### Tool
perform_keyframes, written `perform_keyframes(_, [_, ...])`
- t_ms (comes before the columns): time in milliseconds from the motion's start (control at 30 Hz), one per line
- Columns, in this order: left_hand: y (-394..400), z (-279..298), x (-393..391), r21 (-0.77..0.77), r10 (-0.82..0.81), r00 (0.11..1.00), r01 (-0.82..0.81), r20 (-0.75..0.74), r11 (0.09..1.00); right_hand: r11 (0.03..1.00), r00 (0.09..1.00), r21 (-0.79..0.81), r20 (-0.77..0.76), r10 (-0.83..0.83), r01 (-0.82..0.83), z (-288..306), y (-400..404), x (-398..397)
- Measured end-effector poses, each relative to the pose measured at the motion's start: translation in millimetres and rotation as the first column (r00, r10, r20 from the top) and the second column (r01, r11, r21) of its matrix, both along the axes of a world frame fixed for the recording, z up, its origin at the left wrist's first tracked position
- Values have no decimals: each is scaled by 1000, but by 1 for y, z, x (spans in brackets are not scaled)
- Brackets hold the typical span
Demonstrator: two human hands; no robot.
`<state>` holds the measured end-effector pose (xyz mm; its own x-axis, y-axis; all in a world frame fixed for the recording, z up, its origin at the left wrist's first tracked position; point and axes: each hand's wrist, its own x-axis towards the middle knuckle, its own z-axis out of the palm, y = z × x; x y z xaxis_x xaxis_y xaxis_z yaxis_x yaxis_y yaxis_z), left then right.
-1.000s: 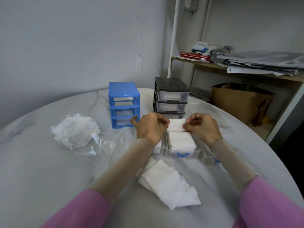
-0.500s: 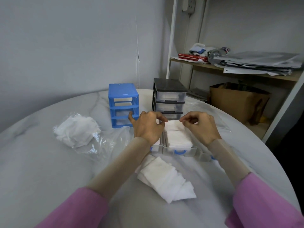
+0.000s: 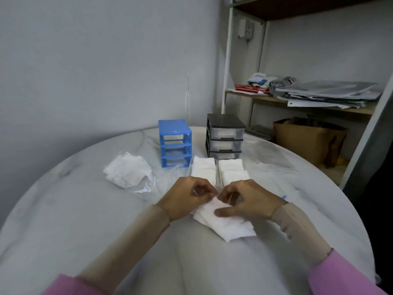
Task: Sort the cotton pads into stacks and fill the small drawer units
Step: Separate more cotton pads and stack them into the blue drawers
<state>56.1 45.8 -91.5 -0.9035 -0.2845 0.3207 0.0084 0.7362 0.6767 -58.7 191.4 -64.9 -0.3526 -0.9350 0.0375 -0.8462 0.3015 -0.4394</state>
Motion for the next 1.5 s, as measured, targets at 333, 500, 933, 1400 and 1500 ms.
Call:
perform_keyframes(333, [7, -3, 24, 76, 23, 999, -25, 33, 997, 996, 999, -80, 9, -47, 47, -2, 4, 18])
perform_keyframes(500, [10, -8, 27, 169, 51, 998, -45, -28, 985, 997, 996, 11, -27, -80, 81, -5, 3, 22])
perform_keyframes(933, [13, -4, 26, 573, -2, 992, 74, -125, 816, 957, 960, -286, 276, 38, 44, 5, 7, 12])
perform_keyframes(1400, [14, 5, 30, 655, 105, 933, 158, -344, 739, 844, 868, -495, 491, 76, 207, 12, -3, 11])
perform_keyframes(1500, [12, 5, 31, 707, 188, 914, 137, -360, 694, 784, 861, -566, 502, 82, 255, 14, -7, 16])
